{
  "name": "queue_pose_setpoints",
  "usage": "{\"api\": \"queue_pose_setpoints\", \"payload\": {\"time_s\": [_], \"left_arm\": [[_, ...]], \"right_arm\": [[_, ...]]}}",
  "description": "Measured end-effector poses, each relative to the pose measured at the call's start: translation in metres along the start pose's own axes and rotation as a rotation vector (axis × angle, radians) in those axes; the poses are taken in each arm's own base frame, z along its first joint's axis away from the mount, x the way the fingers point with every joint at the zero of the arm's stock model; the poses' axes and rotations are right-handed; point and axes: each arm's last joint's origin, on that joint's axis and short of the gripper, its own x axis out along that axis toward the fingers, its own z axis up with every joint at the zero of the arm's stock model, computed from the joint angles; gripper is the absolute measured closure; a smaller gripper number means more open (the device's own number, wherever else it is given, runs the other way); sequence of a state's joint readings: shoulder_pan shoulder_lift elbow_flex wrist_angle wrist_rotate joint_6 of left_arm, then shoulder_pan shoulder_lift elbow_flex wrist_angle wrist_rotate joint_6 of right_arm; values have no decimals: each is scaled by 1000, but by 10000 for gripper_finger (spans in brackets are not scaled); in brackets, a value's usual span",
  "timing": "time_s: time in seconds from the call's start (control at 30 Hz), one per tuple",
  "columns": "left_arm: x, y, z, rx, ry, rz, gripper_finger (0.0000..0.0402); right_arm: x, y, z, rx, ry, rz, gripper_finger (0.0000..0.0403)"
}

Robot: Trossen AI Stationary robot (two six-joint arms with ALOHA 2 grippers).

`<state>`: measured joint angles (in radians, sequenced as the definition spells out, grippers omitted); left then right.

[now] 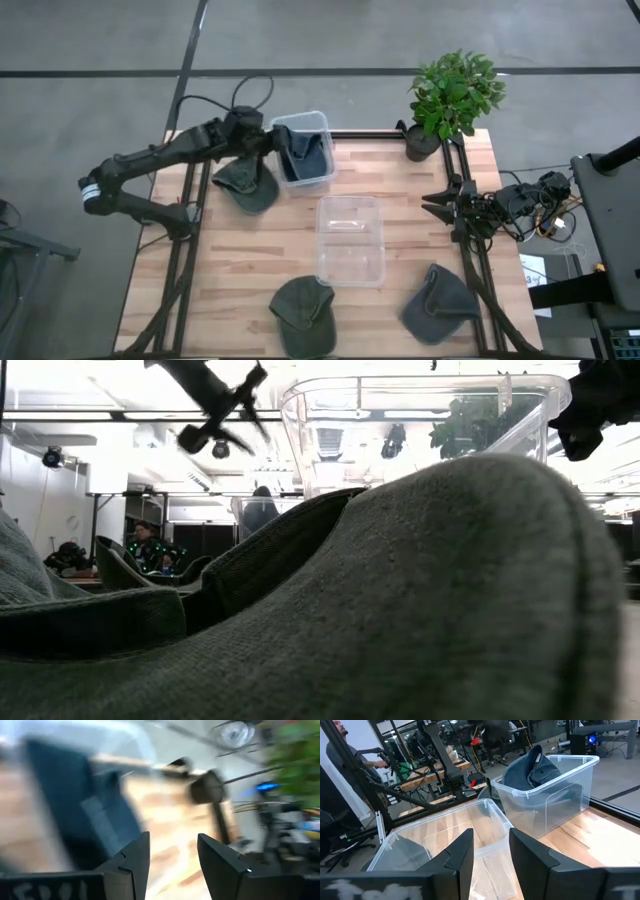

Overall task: Pick & Place hat
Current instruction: Put the left blue cap into the top transparent bin

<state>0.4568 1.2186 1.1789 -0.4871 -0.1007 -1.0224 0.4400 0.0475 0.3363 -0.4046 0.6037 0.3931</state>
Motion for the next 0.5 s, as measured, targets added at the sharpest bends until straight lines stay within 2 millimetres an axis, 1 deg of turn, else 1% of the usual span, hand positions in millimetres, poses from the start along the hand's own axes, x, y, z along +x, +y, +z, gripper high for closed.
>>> {"api": "queue_pose_setpoints", "payload": {"time_s": [0.1, 0.17, 0.27, 0.37, 0.5], "left_arm": [[5, -9, 5, 51, -46, -92, 245], [14, -7, 6, 79, -48, -75, 245], [32, 0, 6, 105, -26, -10, 245], [48, 13, 5, 101, 28, 80, 245], [63, 30, 0, 82, 117, 201, 245]], "right_arm": [[0, 0, 0, 0, 0, 0, 284], [0, 0, 0, 0, 0, 0, 284], [0, 0, 0, 0, 0, 0, 284], [0, 0, 0, 0, 0, 0, 284], [0, 0, 0, 11, 0, 0, 284]]}}
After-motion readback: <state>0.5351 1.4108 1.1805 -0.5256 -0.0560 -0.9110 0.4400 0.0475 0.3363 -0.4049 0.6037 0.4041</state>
